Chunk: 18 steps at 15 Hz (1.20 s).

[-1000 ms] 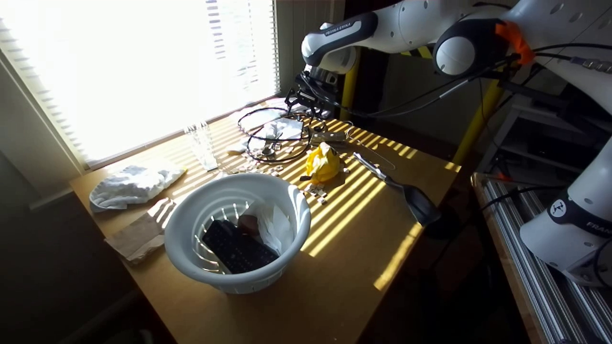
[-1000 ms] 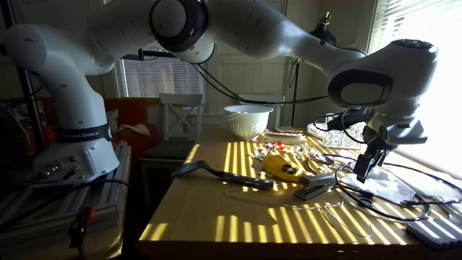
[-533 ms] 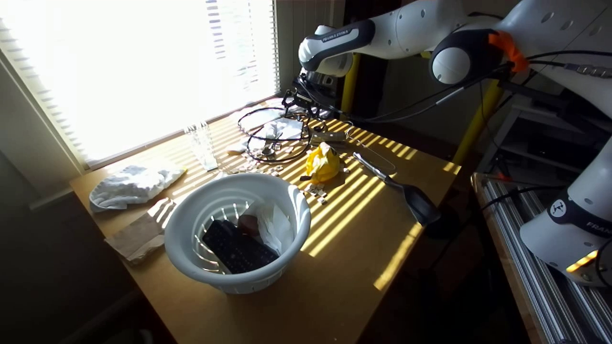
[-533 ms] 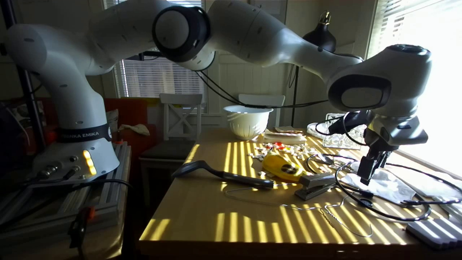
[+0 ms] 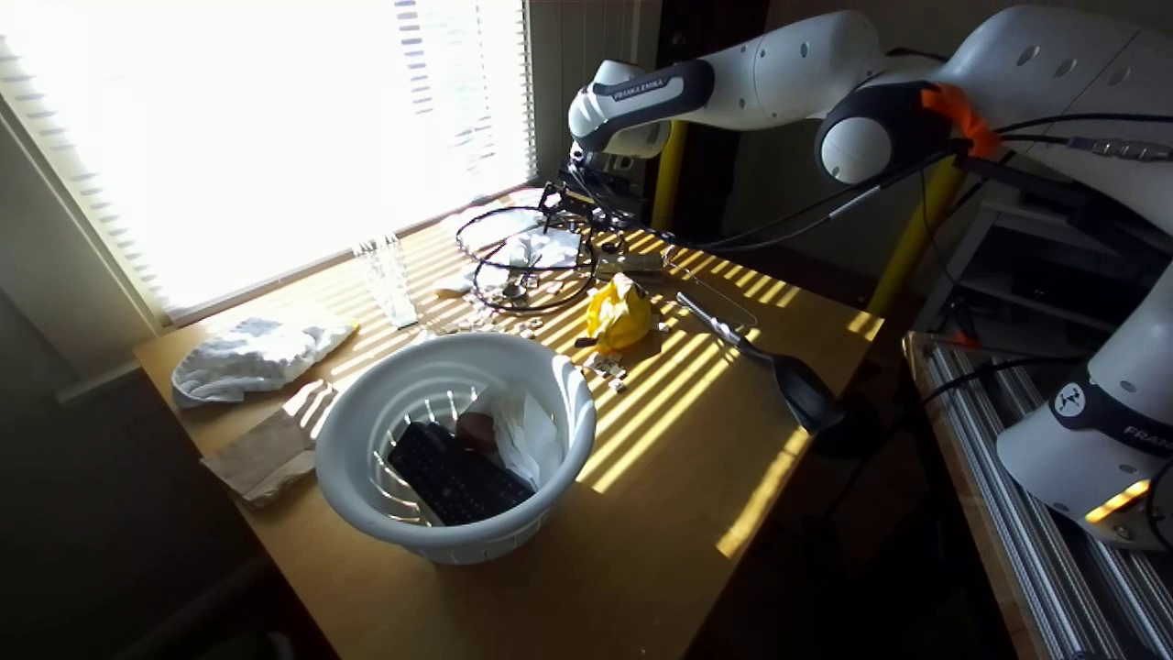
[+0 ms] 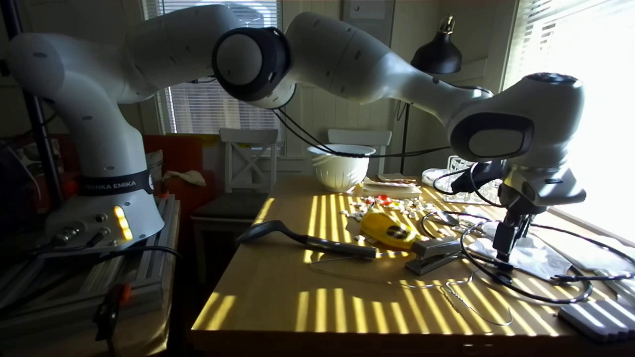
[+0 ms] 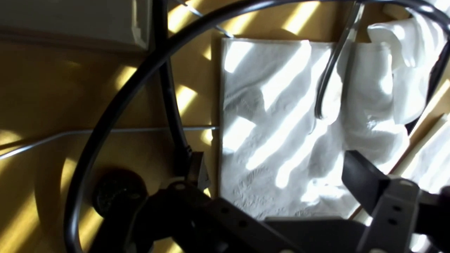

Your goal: Pick up the tissue, then place it on the white stand

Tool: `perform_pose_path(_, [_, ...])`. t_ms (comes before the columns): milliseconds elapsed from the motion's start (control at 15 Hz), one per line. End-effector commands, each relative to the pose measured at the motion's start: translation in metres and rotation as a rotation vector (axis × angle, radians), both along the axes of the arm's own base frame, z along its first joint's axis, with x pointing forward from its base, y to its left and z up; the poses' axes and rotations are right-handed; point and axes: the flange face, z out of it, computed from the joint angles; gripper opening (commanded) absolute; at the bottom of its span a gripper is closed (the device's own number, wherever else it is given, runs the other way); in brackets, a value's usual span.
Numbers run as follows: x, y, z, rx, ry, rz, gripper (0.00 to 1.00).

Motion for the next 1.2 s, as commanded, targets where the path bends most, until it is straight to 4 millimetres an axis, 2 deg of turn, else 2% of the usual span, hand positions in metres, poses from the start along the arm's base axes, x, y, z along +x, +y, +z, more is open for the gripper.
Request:
perform_pose_path(0, [0.008, 0.002, -0.002, -0.017, -0.03, -0.009, 1.0])
perform_pose_path(333, [0.016, 0.007, 0.008, -0.005, -0.07, -0.001, 1.0])
perform_pose_path(867, [0.012, 0.007, -0.008, 0.036, -0.08, -0.007, 1.0])
perform_pose_path(1133, [0.011, 0.002, -0.003, 0.034, -0.104, -0.02, 1.0])
